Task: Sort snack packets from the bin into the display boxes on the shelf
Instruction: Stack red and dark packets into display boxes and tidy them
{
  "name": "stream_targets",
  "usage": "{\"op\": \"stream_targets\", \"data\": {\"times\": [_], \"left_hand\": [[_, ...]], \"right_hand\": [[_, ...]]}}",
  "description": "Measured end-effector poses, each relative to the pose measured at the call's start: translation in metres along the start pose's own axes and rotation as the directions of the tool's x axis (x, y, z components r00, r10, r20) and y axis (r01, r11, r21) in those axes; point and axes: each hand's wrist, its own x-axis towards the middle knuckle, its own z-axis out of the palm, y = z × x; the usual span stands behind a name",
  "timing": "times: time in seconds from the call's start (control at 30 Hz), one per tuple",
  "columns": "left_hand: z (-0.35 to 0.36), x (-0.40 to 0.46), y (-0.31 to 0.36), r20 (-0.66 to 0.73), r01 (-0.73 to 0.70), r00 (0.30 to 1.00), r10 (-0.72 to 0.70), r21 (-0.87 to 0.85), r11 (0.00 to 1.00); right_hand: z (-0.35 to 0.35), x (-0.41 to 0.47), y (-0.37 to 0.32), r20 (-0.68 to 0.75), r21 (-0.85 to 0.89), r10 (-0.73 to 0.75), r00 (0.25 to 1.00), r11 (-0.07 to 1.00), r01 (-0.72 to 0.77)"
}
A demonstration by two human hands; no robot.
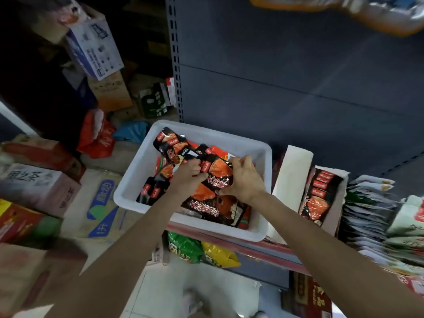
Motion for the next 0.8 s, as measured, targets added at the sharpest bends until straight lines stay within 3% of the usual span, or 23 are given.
{"op": "stream_targets", "data": {"times": [0.1, 0.27, 0.4, 0.5, 0.63, 0.8], "left_hand": [[-0.001, 0.0, 0.01, 0.016, -0.021, 1.0, 0.022, -0.052, 0.998], [0.014, -0.003, 0.033, -0.002, -0.155, 0.988, 0.156, -0.11, 0.982], [0.047, -0.005, 0.059, -0.034, -0.189, 0.982, 0.187, -0.239, 0.952], [0.083, -0.006, 0.073, 0.048, -0.165, 0.982, 0.181, -0.23, 0.959], [0.135, -0.012, 0.078, 0.213, -0.121, 0.968, 0.136, -0.081, 0.989], [0.178, -0.022, 0.077, 0.405, -0.056, 0.914, 0.041, 0.025, 0.998]], "right_hand": [[-0.01, -0.01, 0.001, -0.068, 0.097, -0.01, 0.998, 0.995, 0.017], [-0.035, -0.026, 0.022, -0.031, 0.451, -0.057, 0.998, 0.89, 0.065], [-0.063, -0.043, 0.049, -0.096, 0.507, 0.003, 0.995, 0.861, 0.046], [-0.077, -0.06, 0.081, -0.204, 0.538, 0.134, 0.97, 0.843, -0.003], [-0.092, -0.088, 0.121, -0.311, 0.549, 0.301, 0.901, 0.831, -0.089], [-0.097, -0.108, 0.158, -0.338, 0.549, 0.404, 0.85, 0.818, -0.171]]}}
